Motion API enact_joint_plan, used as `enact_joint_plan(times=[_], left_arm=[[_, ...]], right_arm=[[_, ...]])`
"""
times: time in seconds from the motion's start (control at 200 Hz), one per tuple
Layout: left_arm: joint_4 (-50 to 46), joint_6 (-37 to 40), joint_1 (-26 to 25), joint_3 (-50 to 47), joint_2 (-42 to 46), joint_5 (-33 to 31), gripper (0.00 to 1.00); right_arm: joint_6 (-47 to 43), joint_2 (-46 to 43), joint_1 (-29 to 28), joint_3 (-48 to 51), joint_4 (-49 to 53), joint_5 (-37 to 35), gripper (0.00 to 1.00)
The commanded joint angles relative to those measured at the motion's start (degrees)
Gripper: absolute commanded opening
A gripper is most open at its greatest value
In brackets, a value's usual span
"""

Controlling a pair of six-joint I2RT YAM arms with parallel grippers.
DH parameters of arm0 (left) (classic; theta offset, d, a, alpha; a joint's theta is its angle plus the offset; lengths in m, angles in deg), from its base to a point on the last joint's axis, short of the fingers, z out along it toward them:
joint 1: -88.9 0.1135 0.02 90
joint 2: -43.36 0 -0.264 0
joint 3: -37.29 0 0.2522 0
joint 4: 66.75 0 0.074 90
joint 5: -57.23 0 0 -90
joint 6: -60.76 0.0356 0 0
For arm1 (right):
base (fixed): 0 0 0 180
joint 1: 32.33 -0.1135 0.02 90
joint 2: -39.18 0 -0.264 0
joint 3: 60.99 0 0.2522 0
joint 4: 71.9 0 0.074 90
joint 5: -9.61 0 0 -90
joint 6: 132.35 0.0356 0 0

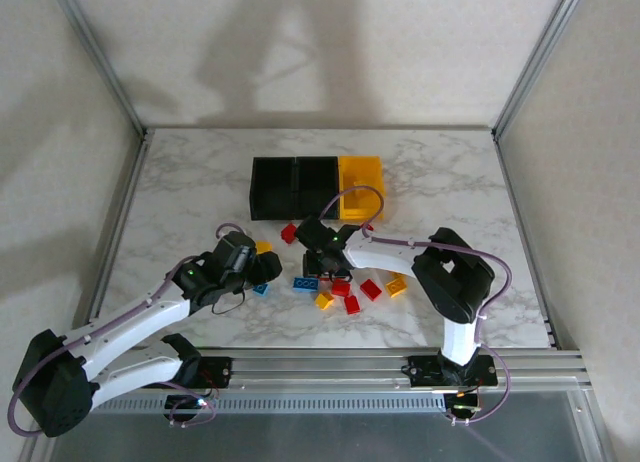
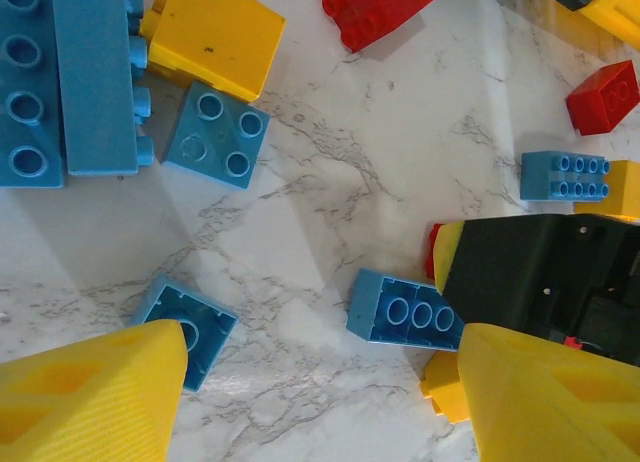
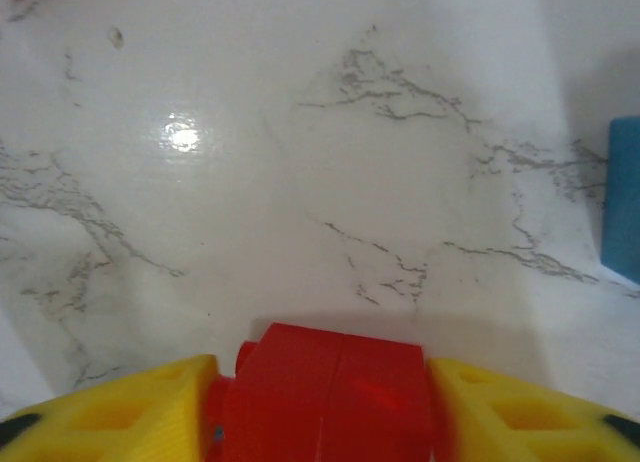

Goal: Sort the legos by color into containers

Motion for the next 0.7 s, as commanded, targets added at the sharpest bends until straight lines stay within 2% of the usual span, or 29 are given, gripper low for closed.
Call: enact_joint_plan(times=[0.0, 0.1, 0.315, 0.526, 0.696], left_arm=[[1.00, -0.79, 0.52, -0.65, -0.29, 1.05, 0.72], [1.23, -0.83, 0.52, -0.86, -0.38, 1.05, 0.72], [2.28, -0.88, 0.58, -0.21, -0.38, 1.17, 0.72], [3.42, -0.53, 0.56, 1.81, -1.75, 1.40, 0.72], [4.36, -0.77, 0.59, 2.08, -2.36, 1.58, 0.72]], right_arm=[[1.01, 0.93, -0.70, -1.03, 1.47, -1.55, 0.48], [0.24, 0.96, -0.57, -2.90, 2.82, -3.30, 0.43], [-3.24, 0.31, 0.87, -10.56, 6.13, -6.34, 0.43], [-7.14, 1.94, 5.86, -20.81, 6.51, -5.85, 0.43], [-4.31, 5.22, 10.84, -27.39, 3.81, -3.29, 0.43]])
